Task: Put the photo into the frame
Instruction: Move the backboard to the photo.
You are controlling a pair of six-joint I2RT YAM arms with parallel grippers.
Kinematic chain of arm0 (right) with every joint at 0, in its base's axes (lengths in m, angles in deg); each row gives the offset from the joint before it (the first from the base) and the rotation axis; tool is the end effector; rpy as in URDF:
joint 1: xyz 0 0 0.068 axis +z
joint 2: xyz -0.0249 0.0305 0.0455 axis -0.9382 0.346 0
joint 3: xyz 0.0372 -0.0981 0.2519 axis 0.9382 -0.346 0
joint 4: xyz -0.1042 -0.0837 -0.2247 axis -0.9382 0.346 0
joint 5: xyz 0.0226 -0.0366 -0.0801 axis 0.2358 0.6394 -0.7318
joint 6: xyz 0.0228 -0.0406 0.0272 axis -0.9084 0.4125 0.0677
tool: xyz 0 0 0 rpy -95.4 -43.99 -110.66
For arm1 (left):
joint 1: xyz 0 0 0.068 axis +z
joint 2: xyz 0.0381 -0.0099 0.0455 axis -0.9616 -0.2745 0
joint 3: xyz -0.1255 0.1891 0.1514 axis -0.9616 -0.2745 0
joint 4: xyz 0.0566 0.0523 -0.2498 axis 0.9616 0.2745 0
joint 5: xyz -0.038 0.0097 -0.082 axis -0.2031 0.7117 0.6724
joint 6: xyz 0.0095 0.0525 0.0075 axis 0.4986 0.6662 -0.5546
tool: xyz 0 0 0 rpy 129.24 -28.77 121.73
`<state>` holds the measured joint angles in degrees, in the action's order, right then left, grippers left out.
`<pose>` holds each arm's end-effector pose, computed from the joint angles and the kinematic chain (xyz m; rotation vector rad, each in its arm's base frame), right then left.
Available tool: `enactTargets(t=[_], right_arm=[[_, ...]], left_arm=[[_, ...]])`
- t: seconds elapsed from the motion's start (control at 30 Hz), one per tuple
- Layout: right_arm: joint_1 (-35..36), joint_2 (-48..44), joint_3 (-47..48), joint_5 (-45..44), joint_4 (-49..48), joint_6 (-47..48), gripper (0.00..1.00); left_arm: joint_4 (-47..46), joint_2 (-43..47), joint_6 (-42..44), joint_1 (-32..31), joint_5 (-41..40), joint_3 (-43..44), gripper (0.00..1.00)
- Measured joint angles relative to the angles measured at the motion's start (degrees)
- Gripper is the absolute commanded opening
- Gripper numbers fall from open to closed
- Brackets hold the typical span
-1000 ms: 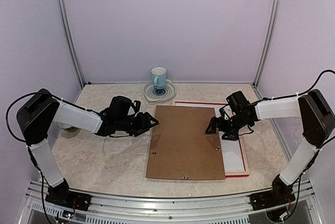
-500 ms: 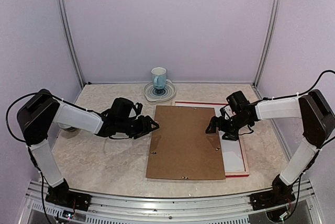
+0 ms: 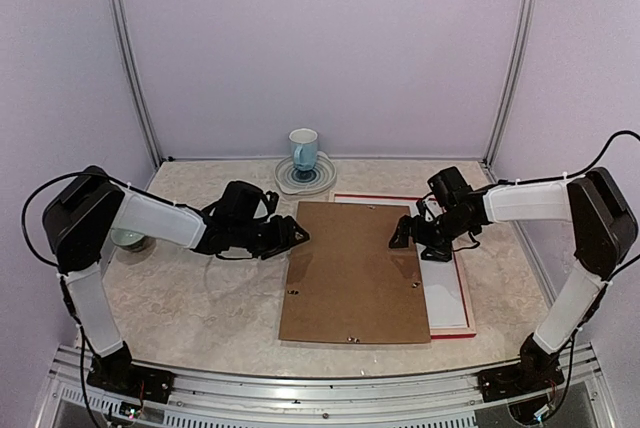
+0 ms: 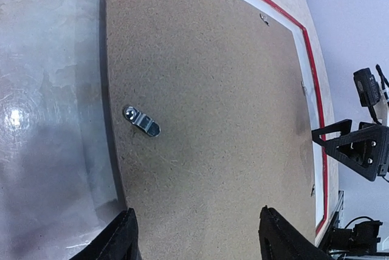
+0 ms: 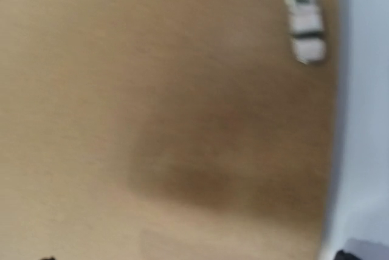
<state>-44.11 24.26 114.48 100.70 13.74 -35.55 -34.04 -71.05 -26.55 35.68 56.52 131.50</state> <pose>0.2928 0.1518 0.1678 0.2083 2.7604 0.7240 0.2912 -0.2424 0.1475 0.0143 2.4322 -1.0314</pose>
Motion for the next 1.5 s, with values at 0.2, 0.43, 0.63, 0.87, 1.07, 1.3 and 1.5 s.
enactTargets(t=[0.2, 0.43, 0.63, 0.87, 1.07, 1.3, 1.5], right_arm=[[0.63, 0.00, 1.16, -0.02, 0.07, -0.02, 0.99], [0.98, 0.00, 1.16, -0.42, 0.20, -0.02, 0.99], [1.73, 0.04, 1.16, -0.85, 0.17, -0.07, 0.99], [2.69, 0.31, 1.18, -0.98, 0.13, -0.07, 0.99], [2.69, 0.31, 1.27, -1.16, 0.28, -0.09, 0.99], [2.69, 0.31, 1.36, -1.25, 0.37, -0.09, 0.99], [2.64, -0.20, 2.14, -2.19, 1.57, -0.04, 0.99]], left_arm=[[1.22, -0.22, 0.11, 0.00, -0.81, 0.98, 0.67], [2.62, -1.42, 0.17, -0.02, -1.92, 0.98, 0.68], [2.58, -2.78, 0.04, -0.31, -2.01, 0.98, 0.68], [2.58, -3.10, -0.04, -1.07, -1.97, 1.29, 0.67], [3.32, -3.13, 0.17, -1.46, -2.25, 2.99, 0.67], [5.95, -4.09, 0.66, -1.97, -3.41, 5.03, 0.67], [7.17, -5.68, 0.74, -2.21, -4.09, 7.10, 0.67]])
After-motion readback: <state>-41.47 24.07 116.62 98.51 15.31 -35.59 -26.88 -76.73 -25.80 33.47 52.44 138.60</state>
